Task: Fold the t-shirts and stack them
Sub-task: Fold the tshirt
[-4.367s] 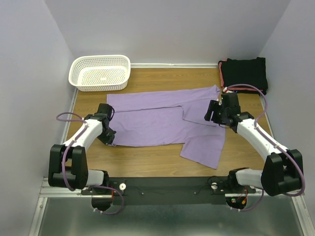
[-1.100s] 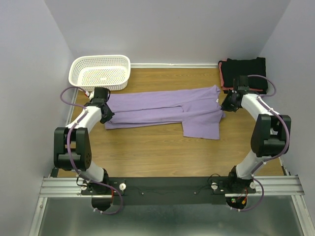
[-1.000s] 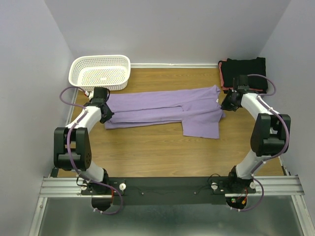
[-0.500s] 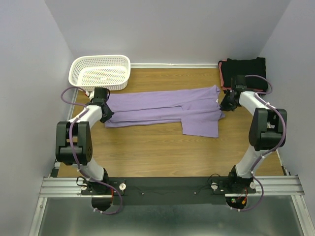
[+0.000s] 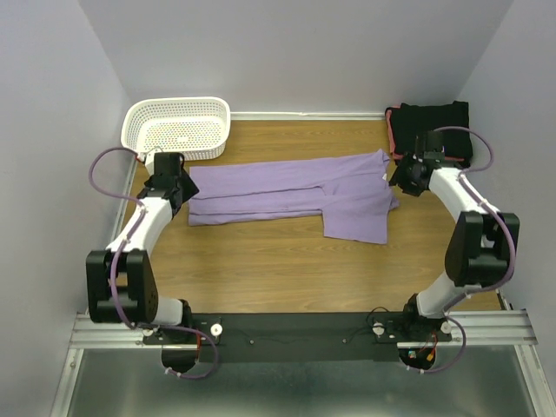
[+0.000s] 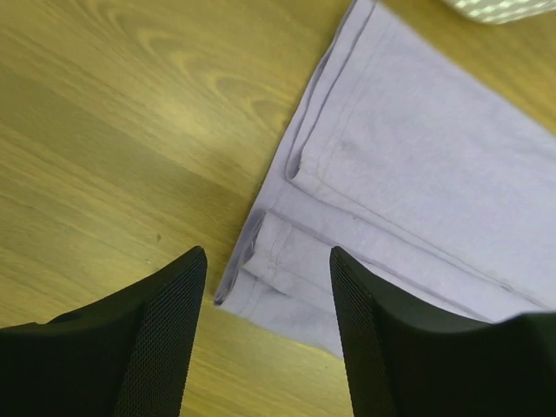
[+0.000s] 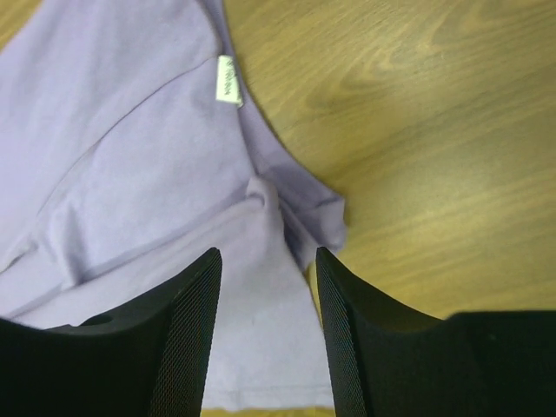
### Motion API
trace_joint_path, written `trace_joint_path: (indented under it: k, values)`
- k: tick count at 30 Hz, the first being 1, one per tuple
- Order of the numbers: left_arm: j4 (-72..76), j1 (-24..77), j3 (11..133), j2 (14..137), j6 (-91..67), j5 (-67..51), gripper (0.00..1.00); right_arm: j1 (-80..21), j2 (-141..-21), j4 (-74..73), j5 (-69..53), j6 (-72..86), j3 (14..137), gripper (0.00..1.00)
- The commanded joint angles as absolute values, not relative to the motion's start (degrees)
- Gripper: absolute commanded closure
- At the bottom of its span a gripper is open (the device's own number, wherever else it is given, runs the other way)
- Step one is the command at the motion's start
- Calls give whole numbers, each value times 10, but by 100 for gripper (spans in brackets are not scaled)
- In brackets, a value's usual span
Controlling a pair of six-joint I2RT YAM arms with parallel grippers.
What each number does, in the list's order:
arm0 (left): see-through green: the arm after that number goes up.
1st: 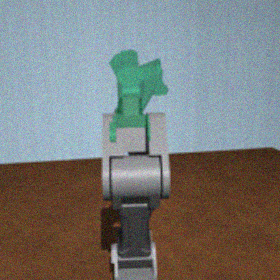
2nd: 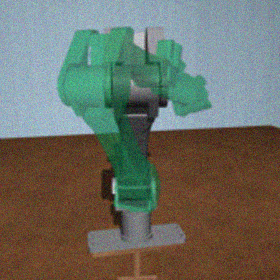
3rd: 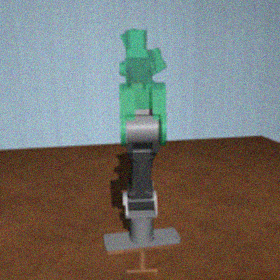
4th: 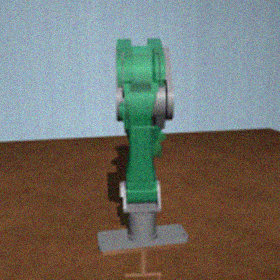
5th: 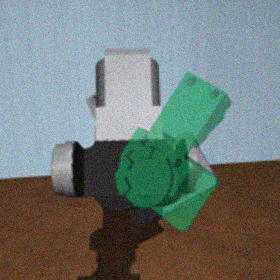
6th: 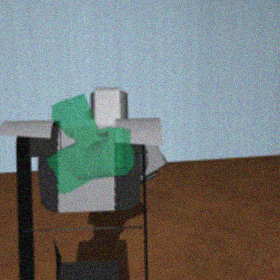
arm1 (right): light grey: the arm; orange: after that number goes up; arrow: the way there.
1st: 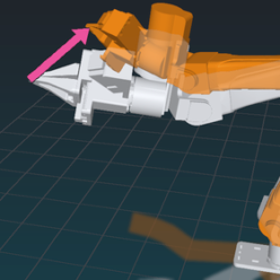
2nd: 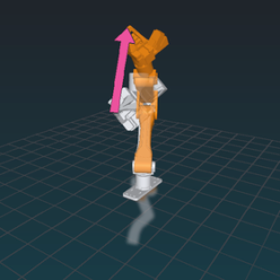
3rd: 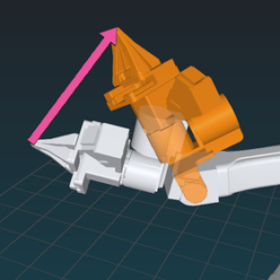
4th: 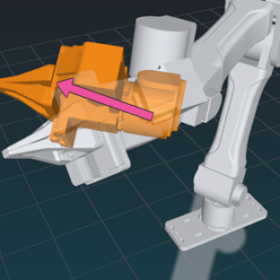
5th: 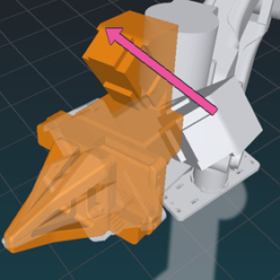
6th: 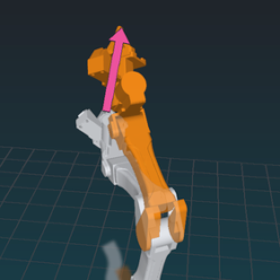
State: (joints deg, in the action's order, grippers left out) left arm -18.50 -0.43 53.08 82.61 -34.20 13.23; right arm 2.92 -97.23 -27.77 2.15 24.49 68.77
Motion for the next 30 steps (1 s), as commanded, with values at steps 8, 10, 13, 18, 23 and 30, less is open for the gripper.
trace_joint_path:
  k: [8,10,13,18,23,30]
  values:
    - [-168,-4,421,649,-326,180,27,8,-822,-272,3,263,499,44]
    - [-166,-3,406,626,-314,182,27,8,-814,-274,-12,261,477,44]
    - [-152,-2,389,589,-298,187,27,7,-812,-279,-25,261,454,44]
    - [-120,-2,382,580,-297,165,27,4,-822,-285,-31,268,431,44]
    - [-120,-2,391,587,-292,179,28,2,-826,-285,-40,273,416,45]
    - [-119,-2,395,590,-294,184,29,1,-852,-287,-65,279,405,48]
